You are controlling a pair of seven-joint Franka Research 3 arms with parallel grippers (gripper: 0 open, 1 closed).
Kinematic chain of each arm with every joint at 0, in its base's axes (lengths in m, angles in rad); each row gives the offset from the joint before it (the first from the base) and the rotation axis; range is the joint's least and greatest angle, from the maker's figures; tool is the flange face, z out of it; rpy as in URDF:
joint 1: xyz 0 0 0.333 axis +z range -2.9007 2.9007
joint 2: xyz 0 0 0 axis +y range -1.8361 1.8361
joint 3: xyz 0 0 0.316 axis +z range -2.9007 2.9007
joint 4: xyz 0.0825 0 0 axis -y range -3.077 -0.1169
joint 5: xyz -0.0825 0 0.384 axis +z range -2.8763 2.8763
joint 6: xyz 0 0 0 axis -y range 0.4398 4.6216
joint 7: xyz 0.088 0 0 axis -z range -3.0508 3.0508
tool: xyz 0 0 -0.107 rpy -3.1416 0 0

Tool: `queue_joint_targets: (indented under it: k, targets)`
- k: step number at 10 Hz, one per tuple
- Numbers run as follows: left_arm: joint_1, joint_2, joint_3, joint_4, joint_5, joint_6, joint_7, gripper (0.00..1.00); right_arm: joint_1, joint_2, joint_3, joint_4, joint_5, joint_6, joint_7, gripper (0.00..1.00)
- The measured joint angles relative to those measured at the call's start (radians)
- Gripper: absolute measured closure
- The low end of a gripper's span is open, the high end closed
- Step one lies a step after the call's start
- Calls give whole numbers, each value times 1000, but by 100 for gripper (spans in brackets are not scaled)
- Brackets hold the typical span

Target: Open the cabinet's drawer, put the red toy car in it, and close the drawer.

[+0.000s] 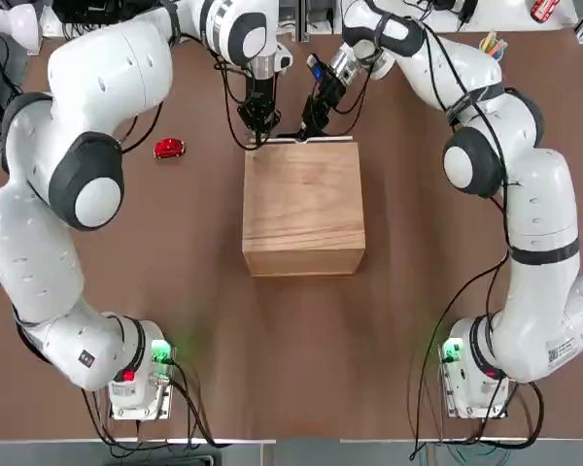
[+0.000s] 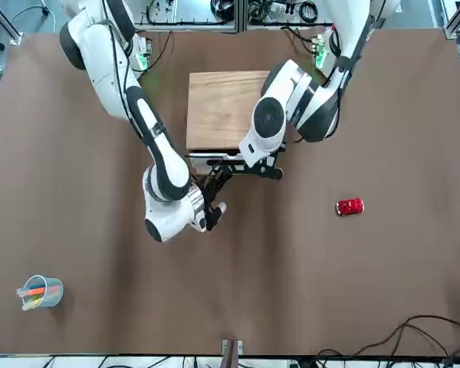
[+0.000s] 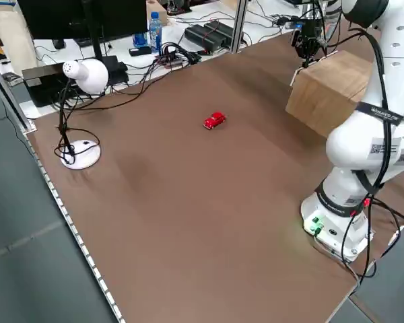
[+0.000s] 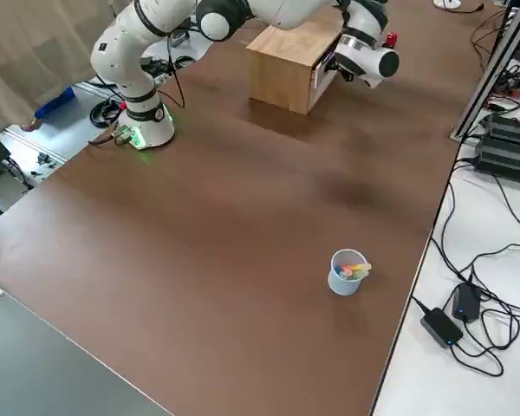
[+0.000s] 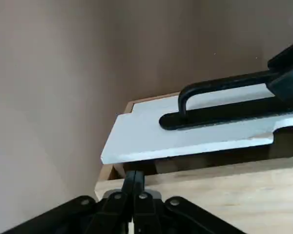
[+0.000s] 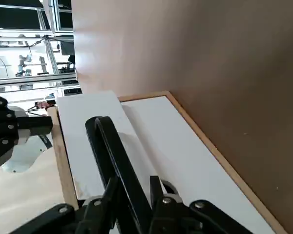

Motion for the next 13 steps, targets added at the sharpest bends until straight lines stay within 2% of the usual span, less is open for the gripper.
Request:
queue_joint_targets:
  k: [9, 13]
  targets:
    - [0, 0, 1, 0, 0, 0, 0, 96, -11, 19, -1, 48, 5, 88, 1, 70]
    - [0, 0, 1, 0, 0, 0, 0, 96, -15, 20, 0, 62, 13, 184, 9, 70]
